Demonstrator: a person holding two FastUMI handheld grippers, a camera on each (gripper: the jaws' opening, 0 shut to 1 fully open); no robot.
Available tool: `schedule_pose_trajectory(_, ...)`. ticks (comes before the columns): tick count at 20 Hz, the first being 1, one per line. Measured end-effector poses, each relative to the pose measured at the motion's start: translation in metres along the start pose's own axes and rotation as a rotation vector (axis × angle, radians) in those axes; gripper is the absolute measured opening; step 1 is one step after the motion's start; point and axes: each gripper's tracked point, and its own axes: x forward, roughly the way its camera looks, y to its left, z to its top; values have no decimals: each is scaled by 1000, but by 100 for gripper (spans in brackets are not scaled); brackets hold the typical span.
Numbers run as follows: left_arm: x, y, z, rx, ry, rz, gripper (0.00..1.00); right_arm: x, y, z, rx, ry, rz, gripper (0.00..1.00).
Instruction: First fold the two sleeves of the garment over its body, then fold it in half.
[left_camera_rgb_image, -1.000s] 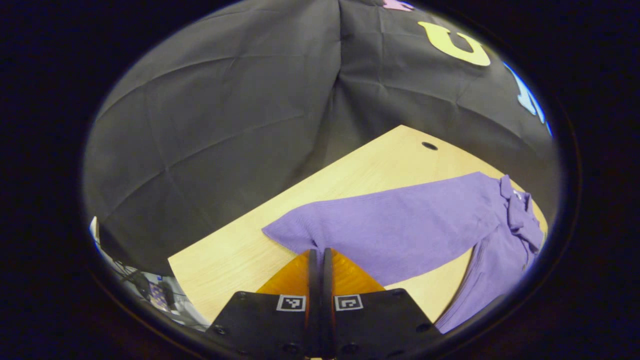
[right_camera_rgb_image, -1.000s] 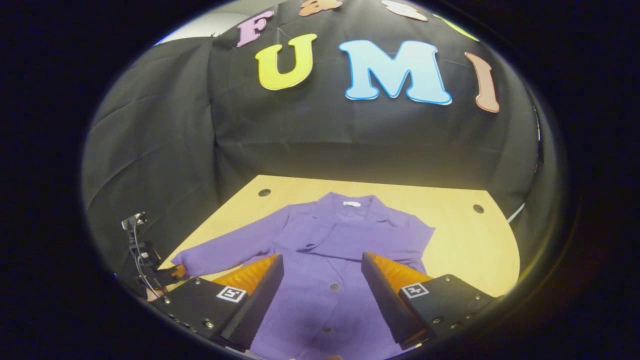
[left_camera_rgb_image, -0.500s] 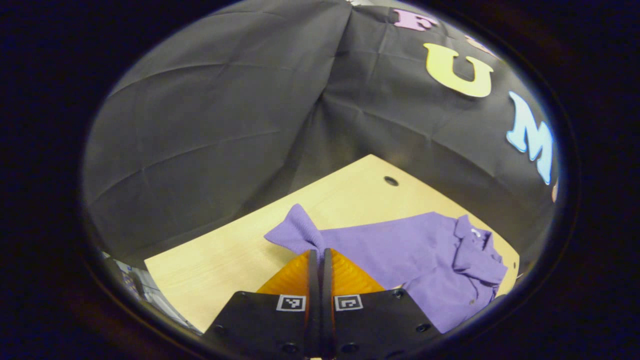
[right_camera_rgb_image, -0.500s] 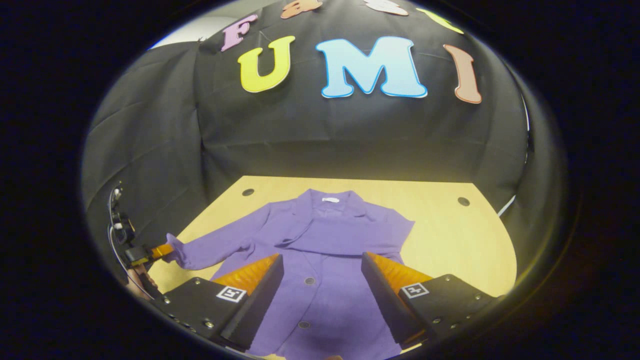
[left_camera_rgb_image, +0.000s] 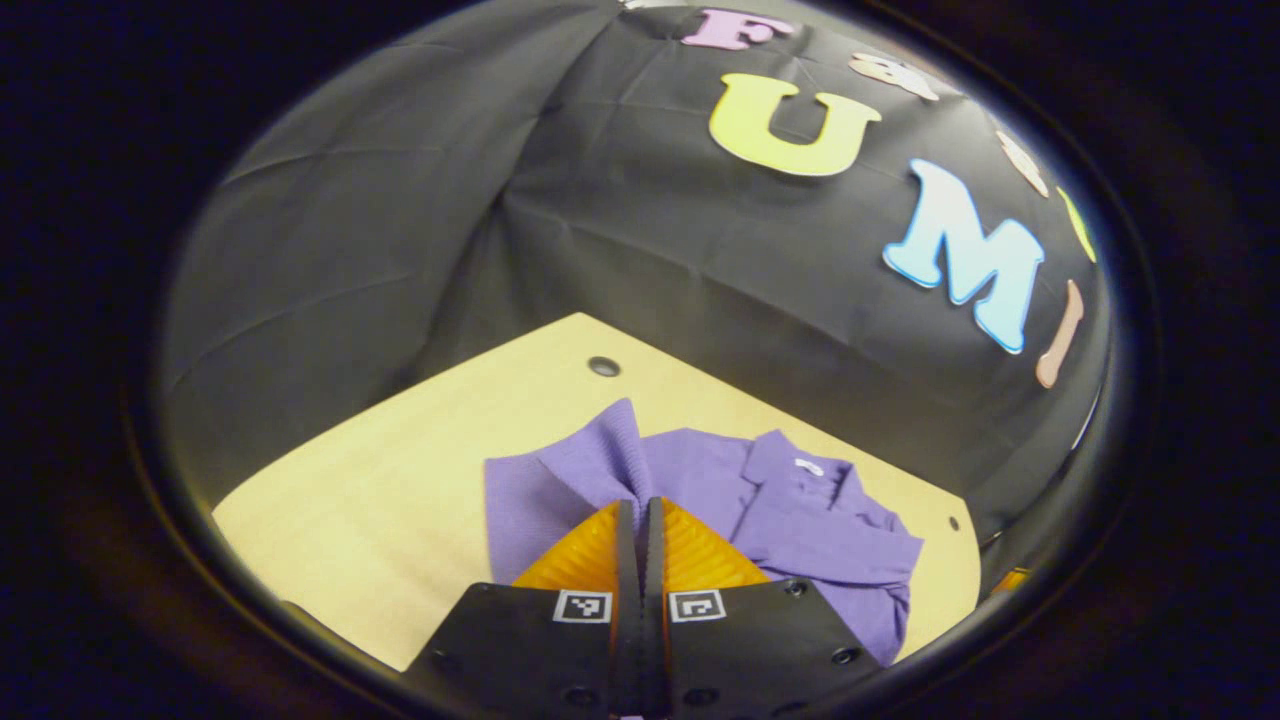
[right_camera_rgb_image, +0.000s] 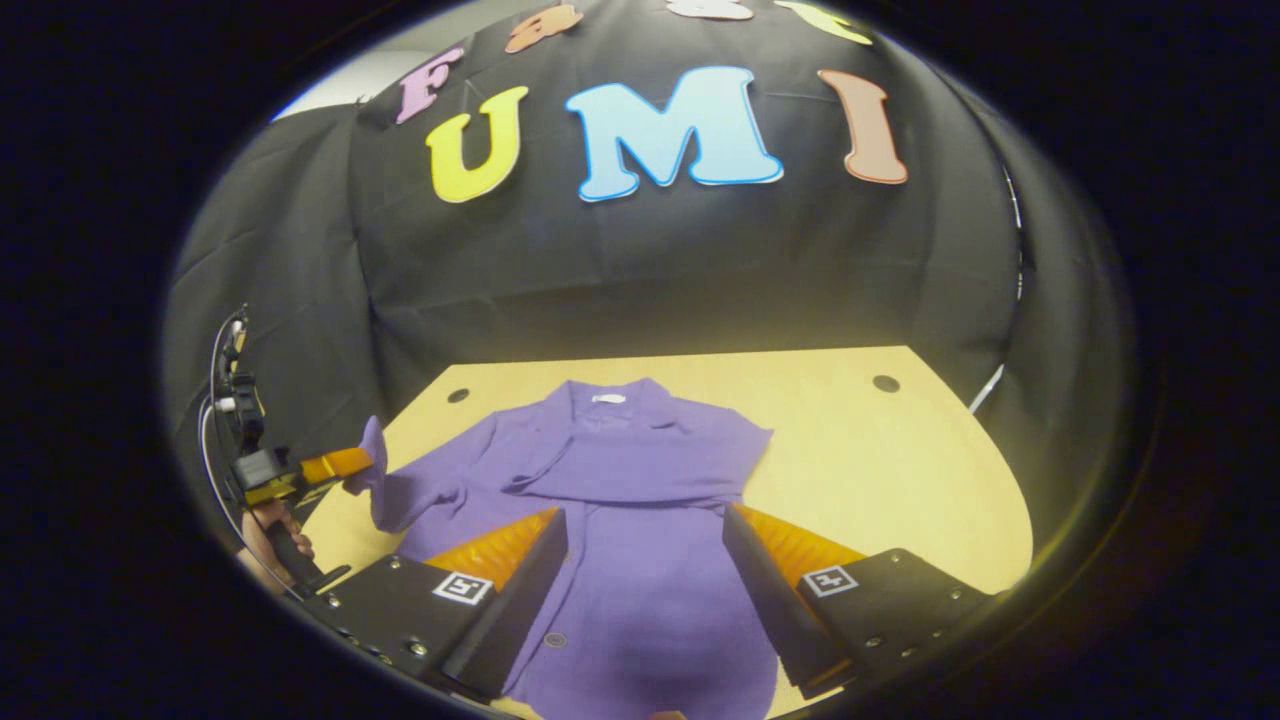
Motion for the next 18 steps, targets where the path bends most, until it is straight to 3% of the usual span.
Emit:
schedule_pose_trajectory(7, 31, -129, -11, 63, 5, -174, 7, -2, -39, -11, 44, 14, -25, 96)
schedule_pose_trajectory(18, 58, -301, -98, 301, 104, -372, 6, -11, -99, -26, 82, 39, -43, 96)
